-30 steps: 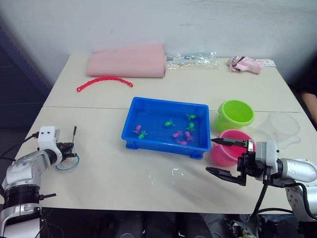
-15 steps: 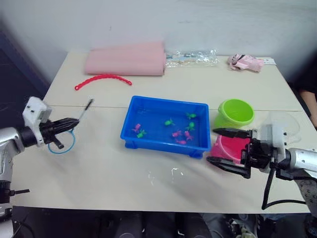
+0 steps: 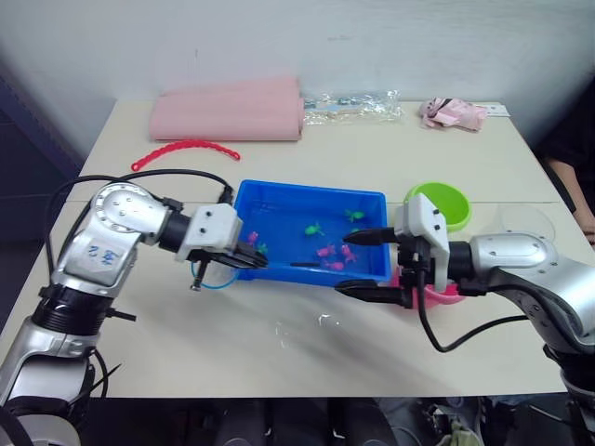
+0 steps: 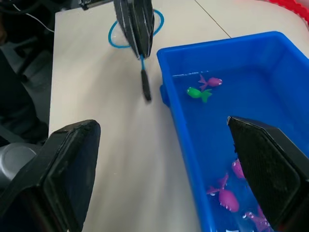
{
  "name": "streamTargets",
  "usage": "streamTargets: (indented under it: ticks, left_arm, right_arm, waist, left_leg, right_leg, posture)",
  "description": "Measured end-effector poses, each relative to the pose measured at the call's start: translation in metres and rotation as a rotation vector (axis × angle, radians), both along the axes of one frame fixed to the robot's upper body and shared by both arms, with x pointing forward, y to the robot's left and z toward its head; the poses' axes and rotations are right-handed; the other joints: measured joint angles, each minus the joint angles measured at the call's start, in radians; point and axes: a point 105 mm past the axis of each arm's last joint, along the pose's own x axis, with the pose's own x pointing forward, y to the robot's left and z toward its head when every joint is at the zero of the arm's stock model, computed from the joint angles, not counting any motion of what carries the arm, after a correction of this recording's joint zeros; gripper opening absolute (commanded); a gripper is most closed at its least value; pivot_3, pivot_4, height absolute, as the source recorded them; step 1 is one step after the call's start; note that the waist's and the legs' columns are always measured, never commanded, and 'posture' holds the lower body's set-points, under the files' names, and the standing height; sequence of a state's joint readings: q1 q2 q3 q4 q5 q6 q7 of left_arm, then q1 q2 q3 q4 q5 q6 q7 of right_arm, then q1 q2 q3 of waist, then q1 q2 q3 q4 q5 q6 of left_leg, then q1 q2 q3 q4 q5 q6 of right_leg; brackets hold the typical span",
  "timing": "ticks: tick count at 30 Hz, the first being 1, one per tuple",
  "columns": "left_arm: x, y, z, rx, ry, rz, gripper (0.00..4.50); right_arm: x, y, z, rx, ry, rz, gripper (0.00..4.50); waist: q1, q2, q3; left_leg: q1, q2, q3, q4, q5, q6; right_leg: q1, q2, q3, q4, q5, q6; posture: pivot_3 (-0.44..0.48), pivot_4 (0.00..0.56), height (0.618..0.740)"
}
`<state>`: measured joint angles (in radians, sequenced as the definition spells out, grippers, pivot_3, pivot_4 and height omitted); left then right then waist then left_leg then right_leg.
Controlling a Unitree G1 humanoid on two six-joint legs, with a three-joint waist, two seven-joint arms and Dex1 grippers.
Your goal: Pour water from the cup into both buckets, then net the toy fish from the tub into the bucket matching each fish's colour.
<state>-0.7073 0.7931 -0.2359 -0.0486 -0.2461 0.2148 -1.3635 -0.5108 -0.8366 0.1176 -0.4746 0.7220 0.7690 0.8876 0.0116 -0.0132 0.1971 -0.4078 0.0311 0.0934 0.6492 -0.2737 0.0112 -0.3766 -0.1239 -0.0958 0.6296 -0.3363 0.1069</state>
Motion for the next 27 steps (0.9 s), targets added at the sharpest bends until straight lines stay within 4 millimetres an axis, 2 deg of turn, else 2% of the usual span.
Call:
streamTargets:
  ticks: [6, 15, 18, 19, 25, 27]
  left_arm:
    - [0.005, -0.026, 0.008, -0.065, -0.032, 0.000, 0.08]
    - [0.007, -0.027, 0.007, -0.071, -0.034, 0.031, 0.08]
    - [0.008, -0.027, 0.007, -0.064, -0.049, 0.041, 0.00]
    - [0.008, -0.027, 0.007, -0.058, -0.057, 0.045, 0.00]
    - [0.007, -0.031, 0.007, -0.068, -0.051, 0.037, 0.00]
    - [0.007, -0.031, 0.007, -0.070, -0.052, 0.038, 0.00]
  right_arm:
    - [0.007, 0.013, -0.005, -0.005, 0.020, -0.010, 4.50]
    - [0.010, 0.021, -0.009, 0.025, 0.083, -0.013, 4.50]
    - [0.010, 0.023, -0.009, 0.035, 0.083, -0.008, 3.67]
    - [0.009, 0.024, -0.009, 0.038, 0.084, -0.007, 3.26]
    - [0.012, 0.026, -0.009, 0.048, 0.069, -0.022, 0.15]
    - [0.013, 0.026, -0.009, 0.049, 0.059, -0.026, 0.03]
  waist:
    - [-0.001, 0.000, 0.000]
    - [-0.010, 0.000, 0.000]
    - [-0.010, 0.000, 0.000]
    - [-0.010, 0.000, 0.000]
    - [-0.011, 0.000, 0.000]
    - [-0.011, 0.000, 0.000]
  left_leg:
    - [0.000, 0.000, 0.000, 0.001, 0.000, 0.001]
    - [0.000, 0.000, 0.000, 0.002, 0.000, 0.001]
    - [0.000, 0.000, 0.000, 0.003, 0.000, 0.001]
    - [0.000, 0.000, 0.000, 0.003, 0.000, 0.001]
    - [0.000, 0.000, 0.000, 0.003, 0.000, 0.001]
    - [0.000, 0.000, 0.000, 0.003, 0.000, 0.001]
  right_leg:
    - [0.000, 0.000, 0.000, 0.001, 0.000, 0.001]
    - [0.000, 0.000, 0.001, 0.005, 0.000, 0.001]
    - [0.000, 0.000, 0.001, 0.005, 0.000, 0.001]
    - [0.000, 0.000, 0.001, 0.005, 0.000, 0.001]
    - [0.000, 0.000, 0.001, 0.006, 0.000, 0.001]
    - [0.000, 0.000, 0.001, 0.006, 0.000, 0.001]
  posture:
    - [0.000, 0.150, 0.740]
    - [0.000, 0.150, 0.740]
    - [0.000, 0.150, 0.740]
    - [0.000, 0.150, 0.740]
    - [0.000, 0.150, 0.740]
    - [0.000, 0.150, 0.740]
